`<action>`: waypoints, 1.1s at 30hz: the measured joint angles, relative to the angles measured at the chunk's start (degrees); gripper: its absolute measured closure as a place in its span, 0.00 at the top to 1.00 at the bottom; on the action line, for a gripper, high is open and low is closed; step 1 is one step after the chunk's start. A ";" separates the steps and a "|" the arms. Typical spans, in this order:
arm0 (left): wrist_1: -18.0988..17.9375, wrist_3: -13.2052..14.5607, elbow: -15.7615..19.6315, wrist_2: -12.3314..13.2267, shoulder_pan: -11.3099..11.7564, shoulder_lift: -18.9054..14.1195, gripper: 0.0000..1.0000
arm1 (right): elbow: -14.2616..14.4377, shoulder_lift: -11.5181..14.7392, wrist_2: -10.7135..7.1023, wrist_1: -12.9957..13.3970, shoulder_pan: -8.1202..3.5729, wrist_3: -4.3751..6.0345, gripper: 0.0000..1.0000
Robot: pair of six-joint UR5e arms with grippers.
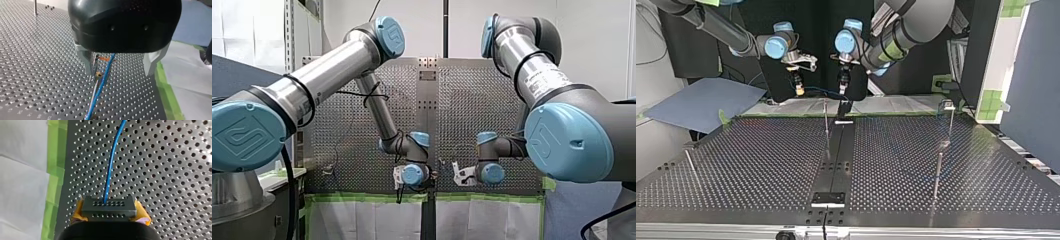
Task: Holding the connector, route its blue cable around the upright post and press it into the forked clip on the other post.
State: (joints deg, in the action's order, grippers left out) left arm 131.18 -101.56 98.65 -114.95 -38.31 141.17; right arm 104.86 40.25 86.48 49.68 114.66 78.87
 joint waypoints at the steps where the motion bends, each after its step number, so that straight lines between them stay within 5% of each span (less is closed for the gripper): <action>1: 0.00 0.20 -0.19 0.06 0.16 0.01 0.98 | 0.00 -0.14 -0.16 0.09 0.00 -0.08 0.02; 10: 1.08 0.84 -0.66 0.62 0.75 0.01 0.98 | 0.54 -0.37 -2.87 1.59 -0.10 -1.21 0.02; 24: 3.68 3.36 -0.66 0.42 0.21 0.01 0.98 | 1.95 -0.39 -7.21 4.79 -1.74 -1.31 0.02; 33: 3.63 5.48 -0.67 0.34 0.09 0.01 0.98 | 2.52 -0.39 -11.93 5.18 -2.91 -2.75 0.02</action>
State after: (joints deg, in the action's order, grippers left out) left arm 134.81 -96.08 97.99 -114.61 -38.21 141.18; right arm 107.37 39.85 74.55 54.86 111.75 76.13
